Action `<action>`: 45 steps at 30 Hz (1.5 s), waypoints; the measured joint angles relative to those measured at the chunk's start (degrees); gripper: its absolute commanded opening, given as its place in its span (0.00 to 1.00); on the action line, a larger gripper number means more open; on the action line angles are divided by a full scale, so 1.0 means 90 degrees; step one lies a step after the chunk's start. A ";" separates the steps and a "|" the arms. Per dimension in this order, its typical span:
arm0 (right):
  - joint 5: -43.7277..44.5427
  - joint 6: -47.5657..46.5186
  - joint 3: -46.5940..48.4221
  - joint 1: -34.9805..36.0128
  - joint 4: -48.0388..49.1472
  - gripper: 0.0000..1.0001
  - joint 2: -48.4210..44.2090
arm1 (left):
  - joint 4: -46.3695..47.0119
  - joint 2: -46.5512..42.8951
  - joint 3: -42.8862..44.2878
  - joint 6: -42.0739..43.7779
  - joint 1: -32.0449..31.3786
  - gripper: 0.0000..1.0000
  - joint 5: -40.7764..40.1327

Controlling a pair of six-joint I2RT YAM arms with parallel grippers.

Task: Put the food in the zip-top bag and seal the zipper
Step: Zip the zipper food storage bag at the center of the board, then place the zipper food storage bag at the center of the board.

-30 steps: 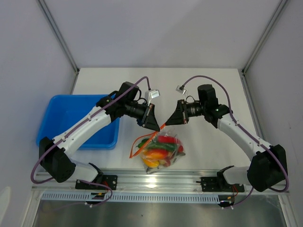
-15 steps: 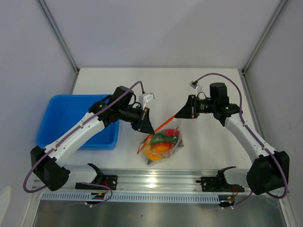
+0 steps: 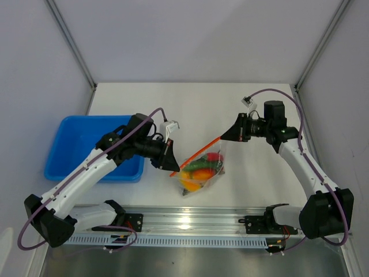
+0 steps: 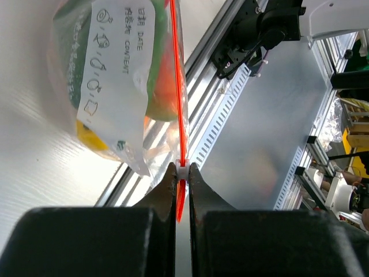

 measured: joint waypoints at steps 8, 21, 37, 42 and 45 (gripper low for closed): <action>0.0121 -0.0005 0.0000 -0.0061 -0.0019 0.00 0.0000 | -0.0240 -0.0352 -0.0160 -0.0019 0.0000 0.01 -0.0112; 0.0223 -0.0002 0.0000 -0.0075 -0.0039 0.00 0.0000 | -0.0440 -0.0619 -0.0299 -0.0168 0.0000 0.58 -0.0340; 0.1421 0.0296 0.1158 -0.0255 -0.0279 0.00 0.1715 | -0.0816 -0.1212 0.0668 -0.0636 -0.0002 1.00 -0.3347; 0.2161 0.0432 0.1868 -0.0692 -0.0617 0.00 0.2577 | -0.0843 -0.1285 0.0648 -0.0758 -0.0002 1.00 -0.3359; 0.2659 0.0420 0.2324 -0.0928 -0.0877 0.00 0.3070 | -0.0838 -0.1319 0.0597 -0.0831 -0.0002 0.99 -0.3300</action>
